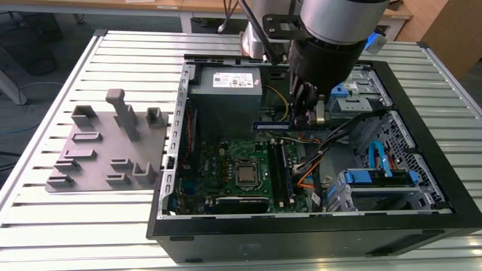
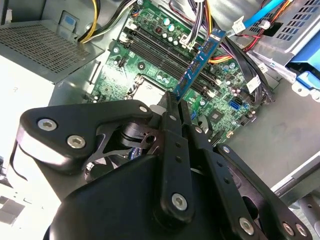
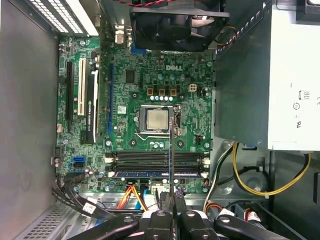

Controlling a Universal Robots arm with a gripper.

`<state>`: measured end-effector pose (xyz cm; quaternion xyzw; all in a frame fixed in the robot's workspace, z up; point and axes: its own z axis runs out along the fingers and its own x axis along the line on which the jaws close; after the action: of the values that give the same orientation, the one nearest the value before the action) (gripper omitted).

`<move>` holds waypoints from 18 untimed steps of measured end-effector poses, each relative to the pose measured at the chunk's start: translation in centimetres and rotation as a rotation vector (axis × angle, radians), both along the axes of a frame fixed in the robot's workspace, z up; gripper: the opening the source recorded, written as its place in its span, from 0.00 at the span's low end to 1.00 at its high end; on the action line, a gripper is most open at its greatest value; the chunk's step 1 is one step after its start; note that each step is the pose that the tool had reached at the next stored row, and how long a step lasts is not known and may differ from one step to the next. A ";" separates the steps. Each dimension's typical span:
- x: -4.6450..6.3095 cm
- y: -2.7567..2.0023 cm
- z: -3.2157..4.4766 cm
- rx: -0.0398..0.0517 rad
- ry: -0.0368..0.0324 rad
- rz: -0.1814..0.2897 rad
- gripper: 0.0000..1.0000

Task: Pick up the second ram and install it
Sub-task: 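Pick up the second ram and move it above second insertion slot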

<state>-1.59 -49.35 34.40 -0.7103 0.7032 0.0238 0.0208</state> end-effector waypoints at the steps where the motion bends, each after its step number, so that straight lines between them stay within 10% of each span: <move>1: 0.0 0.00 -0.06 0.0000 0.0000 0.000 0.14; 18: 0.0 0.00 -1.12 -0.0001 0.0000 0.000 0.14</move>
<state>-1.58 -49.35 33.28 -0.7103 0.7032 0.0238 0.0207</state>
